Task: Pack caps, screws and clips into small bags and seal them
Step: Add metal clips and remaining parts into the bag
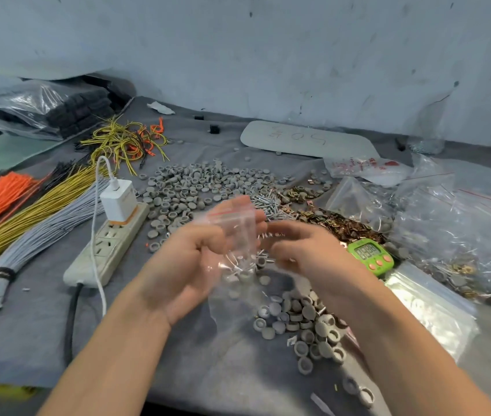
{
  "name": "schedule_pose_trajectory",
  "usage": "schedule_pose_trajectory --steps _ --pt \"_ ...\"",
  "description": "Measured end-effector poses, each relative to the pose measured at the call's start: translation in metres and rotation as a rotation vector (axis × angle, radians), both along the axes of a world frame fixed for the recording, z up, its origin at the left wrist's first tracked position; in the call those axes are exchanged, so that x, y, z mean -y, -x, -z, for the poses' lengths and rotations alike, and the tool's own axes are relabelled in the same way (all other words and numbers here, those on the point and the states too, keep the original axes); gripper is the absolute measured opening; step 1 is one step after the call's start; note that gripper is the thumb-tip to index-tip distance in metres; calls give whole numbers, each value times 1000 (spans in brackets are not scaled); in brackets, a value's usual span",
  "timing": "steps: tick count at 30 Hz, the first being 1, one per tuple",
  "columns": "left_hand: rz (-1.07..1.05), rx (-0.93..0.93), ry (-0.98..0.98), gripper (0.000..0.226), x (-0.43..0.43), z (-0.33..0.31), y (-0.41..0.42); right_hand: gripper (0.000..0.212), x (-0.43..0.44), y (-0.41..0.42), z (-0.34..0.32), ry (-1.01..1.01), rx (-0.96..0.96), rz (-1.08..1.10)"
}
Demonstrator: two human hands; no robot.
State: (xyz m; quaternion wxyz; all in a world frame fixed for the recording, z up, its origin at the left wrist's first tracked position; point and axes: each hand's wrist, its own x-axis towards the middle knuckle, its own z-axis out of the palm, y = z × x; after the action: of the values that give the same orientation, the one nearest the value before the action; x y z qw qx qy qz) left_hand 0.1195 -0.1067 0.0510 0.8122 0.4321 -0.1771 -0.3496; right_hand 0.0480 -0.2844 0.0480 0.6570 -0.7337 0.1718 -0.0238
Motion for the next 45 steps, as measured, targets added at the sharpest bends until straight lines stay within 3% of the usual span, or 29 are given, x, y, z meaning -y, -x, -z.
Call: schedule_pose_trajectory --steps 2,5,10,14,17,22,29,35,38,42,45 --pt "57 -97 110 68 -2 -3 -1 35 -4 2 6 -185 -83 -280" --pt "93 -146 137 61 -2 -2 -2 28 -9 4 9 -227 -19 -383" --pt "-26 -90 -36 60 1 2 -11 18 -5 11 7 -212 63 -251" --pt "-32 189 -371 58 -1 7 -10 24 -3 10 9 -172 114 38" --pt "12 322 -501 57 2 10 -2 22 -3 11 12 -137 122 108" --pt "-109 362 -509 30 13 12 5 9 -6 14 12 -90 149 81" --pt "-226 215 -527 36 21 11 3 19 -4 18 10 -58 141 180" --pt "-251 173 -548 30 22 10 4 11 -4 21 9 31 134 57" --pt "-233 166 -543 25 23 9 5 20 -6 21 11 79 120 57" --pt "-151 180 -554 23 23 9 8 5 -2 19 11 67 101 94" --pt "-137 147 -526 28 23 7 10 10 -1 19 12 47 93 119"
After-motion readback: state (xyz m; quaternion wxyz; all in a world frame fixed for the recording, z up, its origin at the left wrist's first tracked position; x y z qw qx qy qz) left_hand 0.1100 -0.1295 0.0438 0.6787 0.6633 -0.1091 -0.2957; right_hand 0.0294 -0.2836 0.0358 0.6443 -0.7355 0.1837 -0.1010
